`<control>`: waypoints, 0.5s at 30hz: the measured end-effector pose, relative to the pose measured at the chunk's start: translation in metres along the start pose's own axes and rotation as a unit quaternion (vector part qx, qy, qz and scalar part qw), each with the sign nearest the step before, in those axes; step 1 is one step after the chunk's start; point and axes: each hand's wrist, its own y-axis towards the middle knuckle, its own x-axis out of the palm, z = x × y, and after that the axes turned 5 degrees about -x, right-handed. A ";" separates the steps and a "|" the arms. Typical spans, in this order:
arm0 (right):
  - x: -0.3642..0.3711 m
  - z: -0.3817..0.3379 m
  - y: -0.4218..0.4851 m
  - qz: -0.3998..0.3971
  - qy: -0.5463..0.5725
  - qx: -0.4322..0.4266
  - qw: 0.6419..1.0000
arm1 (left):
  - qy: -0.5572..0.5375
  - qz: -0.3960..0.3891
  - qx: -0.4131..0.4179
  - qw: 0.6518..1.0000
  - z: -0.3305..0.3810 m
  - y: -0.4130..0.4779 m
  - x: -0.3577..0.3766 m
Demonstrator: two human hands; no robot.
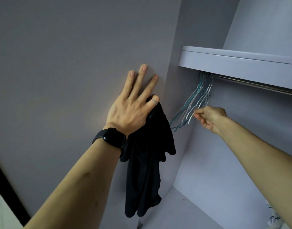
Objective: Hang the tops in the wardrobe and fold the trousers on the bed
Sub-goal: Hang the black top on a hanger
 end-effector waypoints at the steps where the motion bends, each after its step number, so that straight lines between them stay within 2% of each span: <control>1: 0.000 -0.001 -0.001 0.013 -0.002 -0.007 1.000 | 0.003 0.001 0.000 1.000 0.000 0.001 0.000; 3: 0.000 -0.002 -0.003 0.062 -0.019 -0.026 0.998 | 0.008 0.001 0.002 1.000 -0.001 0.001 0.000; 7: 0.004 0.006 -0.002 0.155 -0.161 -0.062 0.973 | 0.012 -0.006 0.003 1.000 -0.002 0.000 0.001; 9: 0.003 0.009 -0.006 0.187 -0.193 -0.072 0.961 | 0.014 -0.014 0.001 1.000 -0.001 -0.003 0.001; 15: -0.019 0.014 -0.031 0.204 -0.222 -0.139 0.943 | 0.014 -0.049 -0.001 0.999 -0.003 -0.007 -0.001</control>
